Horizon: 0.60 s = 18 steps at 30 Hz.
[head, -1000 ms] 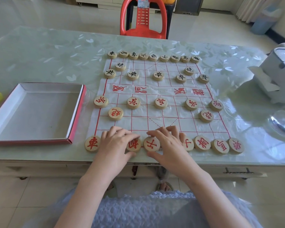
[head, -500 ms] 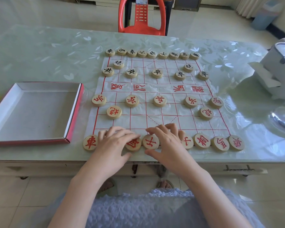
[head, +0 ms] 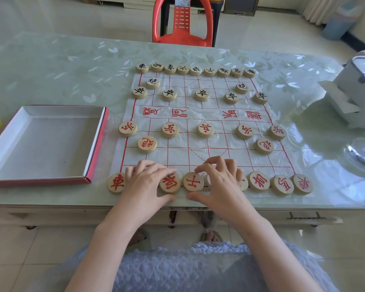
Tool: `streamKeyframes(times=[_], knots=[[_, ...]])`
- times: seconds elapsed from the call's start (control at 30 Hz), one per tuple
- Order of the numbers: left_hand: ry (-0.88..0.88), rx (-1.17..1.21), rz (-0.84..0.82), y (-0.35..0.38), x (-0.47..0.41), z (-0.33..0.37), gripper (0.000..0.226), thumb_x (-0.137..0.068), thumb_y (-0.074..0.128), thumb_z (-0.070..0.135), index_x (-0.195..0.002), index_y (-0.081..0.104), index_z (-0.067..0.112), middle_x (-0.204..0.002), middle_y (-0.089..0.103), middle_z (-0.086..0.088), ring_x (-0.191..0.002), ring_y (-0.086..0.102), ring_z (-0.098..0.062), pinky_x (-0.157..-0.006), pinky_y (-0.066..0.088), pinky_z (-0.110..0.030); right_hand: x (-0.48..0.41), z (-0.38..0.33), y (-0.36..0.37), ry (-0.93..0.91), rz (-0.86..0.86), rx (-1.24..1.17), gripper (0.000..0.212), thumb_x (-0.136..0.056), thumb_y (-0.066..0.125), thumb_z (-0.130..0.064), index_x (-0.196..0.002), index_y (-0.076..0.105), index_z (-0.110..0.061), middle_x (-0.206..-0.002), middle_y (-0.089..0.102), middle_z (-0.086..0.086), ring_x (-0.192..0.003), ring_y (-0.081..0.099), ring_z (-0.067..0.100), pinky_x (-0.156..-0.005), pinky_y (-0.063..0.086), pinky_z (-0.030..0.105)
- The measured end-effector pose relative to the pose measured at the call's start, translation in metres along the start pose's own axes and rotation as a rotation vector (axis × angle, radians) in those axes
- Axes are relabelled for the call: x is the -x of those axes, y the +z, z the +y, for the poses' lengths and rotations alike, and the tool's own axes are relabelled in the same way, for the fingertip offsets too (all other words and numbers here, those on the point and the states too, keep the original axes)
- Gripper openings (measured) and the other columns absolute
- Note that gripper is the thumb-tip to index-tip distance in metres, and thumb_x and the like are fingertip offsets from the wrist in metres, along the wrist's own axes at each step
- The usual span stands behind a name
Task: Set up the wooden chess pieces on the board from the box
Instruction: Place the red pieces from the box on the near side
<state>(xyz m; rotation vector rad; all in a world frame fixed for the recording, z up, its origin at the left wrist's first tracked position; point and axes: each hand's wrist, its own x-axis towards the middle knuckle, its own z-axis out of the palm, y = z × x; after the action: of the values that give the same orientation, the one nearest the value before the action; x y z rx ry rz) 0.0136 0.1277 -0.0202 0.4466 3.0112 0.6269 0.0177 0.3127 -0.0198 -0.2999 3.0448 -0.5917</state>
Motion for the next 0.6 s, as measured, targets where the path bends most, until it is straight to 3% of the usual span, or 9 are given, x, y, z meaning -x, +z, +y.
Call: streamKeyframes(times=[0.2,0.33,0.47,0.6], knots=[[-0.074,0.023,0.061,0.001,-0.0016,-0.0021,0.059,-0.062,0.071,0.058,-0.115,0.057,0.038,-0.108,0.053,0.019,-0.117,0.032,-0.008,-0.083,0.015,-0.024,-0.0006,-0.0009,-0.0009,-0.008,-0.068,-0.083,0.05,-0.078,0.065,-0.04,-0.125,0.046,-0.035,-0.125,0.031,-0.009,-0.114,0.017,0.014,-0.081,0.008,0.024],[-0.061,-0.014,0.044,0.0001,-0.0019,-0.0003,0.07,-0.062,0.066,0.065,-0.125,0.048,0.04,-0.117,0.048,0.019,-0.119,0.029,-0.008,-0.088,0.018,-0.026,0.0,-0.0004,-0.0023,-0.003,-0.064,-0.068,0.059,-0.075,0.066,-0.048,-0.128,0.044,-0.035,-0.126,0.031,-0.01,-0.115,0.017,0.014,-0.082,0.008,0.022],[-0.016,0.015,-0.007,-0.0044,-0.0001,-0.0008,0.07,-0.071,0.067,0.055,-0.133,0.038,0.044,-0.126,0.044,0.023,-0.123,0.025,-0.005,-0.082,0.012,-0.023,-0.0003,-0.0009,-0.0013,-0.007,-0.062,-0.067,0.055,-0.075,0.066,-0.049,-0.125,0.048,-0.034,-0.125,0.033,-0.01,-0.114,0.018,0.014,-0.081,0.008,0.022],[-0.013,0.049,-0.007,-0.005,0.0005,-0.0043,0.056,-0.073,0.07,0.045,-0.125,0.049,0.043,-0.121,0.051,0.022,-0.119,0.031,-0.005,-0.081,0.011,-0.022,-0.0008,-0.0011,-0.0007,-0.009,-0.057,-0.049,0.052,-0.075,0.066,-0.051,-0.12,0.05,-0.033,-0.123,0.034,-0.011,-0.114,0.018,0.014,-0.08,0.007,0.022]])
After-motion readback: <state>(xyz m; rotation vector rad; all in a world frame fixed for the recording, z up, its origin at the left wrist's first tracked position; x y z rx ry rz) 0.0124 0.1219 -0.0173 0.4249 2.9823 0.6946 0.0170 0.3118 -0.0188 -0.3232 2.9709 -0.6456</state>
